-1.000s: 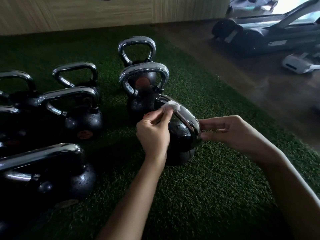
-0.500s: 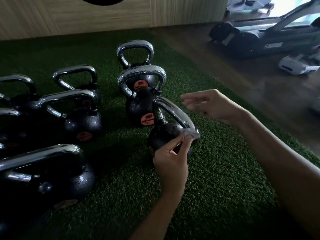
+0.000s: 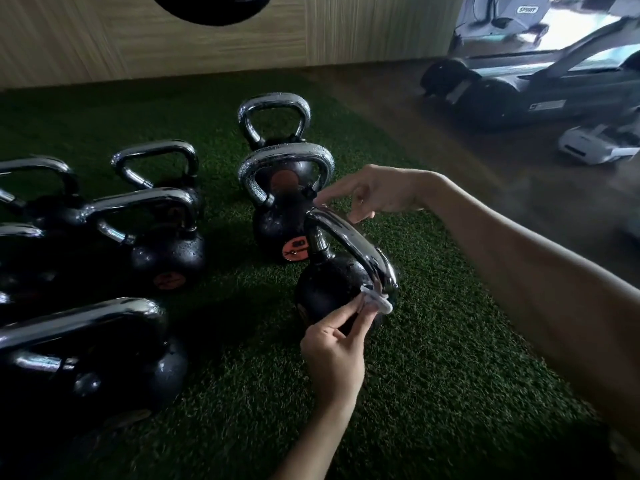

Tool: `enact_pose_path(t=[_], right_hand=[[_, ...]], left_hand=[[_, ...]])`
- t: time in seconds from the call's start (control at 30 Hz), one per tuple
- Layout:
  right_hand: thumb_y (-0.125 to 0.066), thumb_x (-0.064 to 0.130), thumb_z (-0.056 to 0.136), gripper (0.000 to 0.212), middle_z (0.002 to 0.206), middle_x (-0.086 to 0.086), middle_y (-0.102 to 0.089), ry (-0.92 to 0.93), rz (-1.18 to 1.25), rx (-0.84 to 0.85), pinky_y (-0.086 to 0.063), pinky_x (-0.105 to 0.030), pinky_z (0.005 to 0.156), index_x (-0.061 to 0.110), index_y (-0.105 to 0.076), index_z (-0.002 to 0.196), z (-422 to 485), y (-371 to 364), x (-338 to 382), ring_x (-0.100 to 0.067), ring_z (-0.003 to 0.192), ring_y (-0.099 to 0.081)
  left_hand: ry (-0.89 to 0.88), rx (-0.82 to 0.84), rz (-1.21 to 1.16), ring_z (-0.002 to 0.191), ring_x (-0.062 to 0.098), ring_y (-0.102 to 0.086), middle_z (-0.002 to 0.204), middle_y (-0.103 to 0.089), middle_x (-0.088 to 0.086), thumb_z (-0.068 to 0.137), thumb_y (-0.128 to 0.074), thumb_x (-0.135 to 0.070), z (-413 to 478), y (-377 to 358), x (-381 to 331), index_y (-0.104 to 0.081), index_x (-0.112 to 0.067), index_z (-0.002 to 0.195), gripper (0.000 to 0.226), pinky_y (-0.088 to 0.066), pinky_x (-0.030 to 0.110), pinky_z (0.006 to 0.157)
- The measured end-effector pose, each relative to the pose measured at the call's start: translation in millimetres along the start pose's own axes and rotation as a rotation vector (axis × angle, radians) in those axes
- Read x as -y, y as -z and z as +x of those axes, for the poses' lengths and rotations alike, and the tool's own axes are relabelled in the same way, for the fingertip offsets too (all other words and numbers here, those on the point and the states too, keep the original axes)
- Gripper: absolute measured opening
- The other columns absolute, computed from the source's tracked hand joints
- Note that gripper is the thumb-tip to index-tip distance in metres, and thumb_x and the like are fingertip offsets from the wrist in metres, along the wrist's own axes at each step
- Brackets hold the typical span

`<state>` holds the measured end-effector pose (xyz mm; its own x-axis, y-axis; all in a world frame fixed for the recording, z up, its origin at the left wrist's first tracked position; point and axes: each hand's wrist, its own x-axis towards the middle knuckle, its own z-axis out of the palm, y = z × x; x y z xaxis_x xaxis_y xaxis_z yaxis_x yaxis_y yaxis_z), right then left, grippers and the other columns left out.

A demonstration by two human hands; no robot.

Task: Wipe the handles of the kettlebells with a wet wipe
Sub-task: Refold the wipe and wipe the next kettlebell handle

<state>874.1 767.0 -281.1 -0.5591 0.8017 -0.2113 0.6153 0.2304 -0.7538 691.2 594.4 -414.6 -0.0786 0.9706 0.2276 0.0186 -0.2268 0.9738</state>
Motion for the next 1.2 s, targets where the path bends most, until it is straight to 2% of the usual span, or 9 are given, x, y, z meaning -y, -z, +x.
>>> enact_pose_path(t=[0.13, 0.3, 0.4, 0.47, 0.6, 0.83, 0.97, 1.07, 1.2], right_hand=[[-0.064, -0.011, 0.089, 0.069, 0.151, 0.02, -0.05, -0.007, 0.069, 0.128, -0.053, -0.033, 0.076, 0.042, -0.061, 0.134, 11, 2, 0, -0.02, 0.075, -0.051], [-0.064, -0.014, 0.087, 0.076, 0.152, 0.022, -0.049, -0.005, 0.07, 0.2, -0.047, -0.062, 0.106, 0.045, -0.061, 0.136, 27, 2, -3, -0.05, 0.118, -0.057], [-0.068, -0.009, 0.085, 0.073, 0.16, 0.015, -0.04, -0.035, 0.021, 0.225, -0.051, -0.033, 0.106, 0.045, -0.06, 0.133, 31, 3, 3, -0.013, 0.132, -0.056], [-0.072, -0.006, 0.083, 0.072, 0.164, 0.013, -0.032, -0.046, -0.023, 0.223, -0.046, -0.018, 0.095, 0.048, -0.06, 0.129, 32, 5, 12, 0.009, 0.121, -0.055], [-0.081, 0.006, 0.08, 0.068, 0.152, 0.021, -0.048, -0.038, -0.168, 0.273, -0.043, -0.034, 0.102, 0.058, -0.061, 0.12, 41, 15, 24, -0.011, 0.123, -0.064], [-0.07, -0.005, 0.083, 0.081, 0.152, 0.028, -0.037, -0.049, -0.069, 0.471, -0.054, -0.012, 0.083, 0.03, -0.044, 0.151, 53, 27, 9, -0.005, 0.126, -0.057], [-0.074, -0.001, 0.078, 0.085, 0.161, 0.008, -0.039, 0.064, 0.159, 0.533, -0.038, -0.049, 0.118, 0.025, -0.041, 0.152, 62, 17, -15, -0.019, 0.147, -0.04], [-0.08, 0.003, 0.076, 0.078, 0.16, -0.008, -0.04, 0.123, 0.341, 0.553, -0.039, -0.06, 0.114, 0.021, -0.05, 0.145, 64, 11, -30, -0.039, 0.145, -0.039], [-0.073, -0.001, 0.074, 0.074, 0.154, -0.018, -0.039, 0.175, 0.339, 0.454, -0.051, -0.021, 0.095, 0.005, -0.044, 0.142, 59, 5, -35, 0.002, 0.112, -0.064]], left_hand=[[-0.102, -0.025, 0.015, 0.032, 0.002, -0.031, 0.057, -0.069, -0.016, 0.082, -0.083, -0.026, 1, -7, -13, -0.082, -0.025, 0.098, 0.016, -0.021, 0.007, 0.041], [-0.031, -0.029, 0.129, 0.051, 0.005, -0.06, 0.091, -0.072, -0.035, 0.081, -0.083, -0.027, -8, -7, -5, -0.082, -0.027, 0.096, 0.015, -0.029, -0.002, 0.048], [-0.037, -0.001, 0.13, 0.061, 0.003, -0.064, 0.094, -0.073, -0.033, 0.082, -0.081, -0.025, -8, -1, -8, -0.078, -0.034, 0.098, 0.019, -0.034, -0.004, 0.056], [-0.028, -0.03, 0.141, 0.044, 0.004, -0.056, 0.087, -0.078, -0.02, 0.081, -0.081, -0.027, -5, 5, -8, -0.076, -0.04, 0.097, 0.021, -0.035, 0.004, 0.046], [0.106, -0.089, 0.166, 0.036, 0.009, -0.03, 0.046, -0.061, -0.011, 0.082, -0.082, -0.033, -4, 22, 5, -0.079, -0.04, 0.098, 0.018, -0.025, 0.035, 0.036], [0.206, -0.001, 0.052, 0.041, 0.022, -0.026, 0.07, -0.076, 0.008, 0.083, -0.078, -0.038, 1, 34, -2, -0.082, -0.036, 0.1, 0.017, -0.026, 0.046, 0.036], [0.227, -0.031, 0.044, 0.042, 0.024, -0.025, 0.059, -0.057, 0.035, 0.076, -0.079, -0.045, 6, 35, -6, -0.081, -0.042, 0.098, 0.022, -0.026, 0.047, 0.037], [0.258, -0.025, 0.012, 0.044, 0.026, -0.024, 0.072, -0.062, 0.038, 0.079, -0.078, -0.043, 11, 38, -12, -0.083, -0.036, 0.098, 0.021, -0.023, 0.045, 0.039], [0.313, -0.018, 0.007, 0.047, 0.028, -0.021, 0.084, -0.063, 0.042, 0.078, -0.078, -0.045, 11, 41, -17, -0.083, -0.032, 0.1, 0.026, -0.019, 0.04, 0.047]])
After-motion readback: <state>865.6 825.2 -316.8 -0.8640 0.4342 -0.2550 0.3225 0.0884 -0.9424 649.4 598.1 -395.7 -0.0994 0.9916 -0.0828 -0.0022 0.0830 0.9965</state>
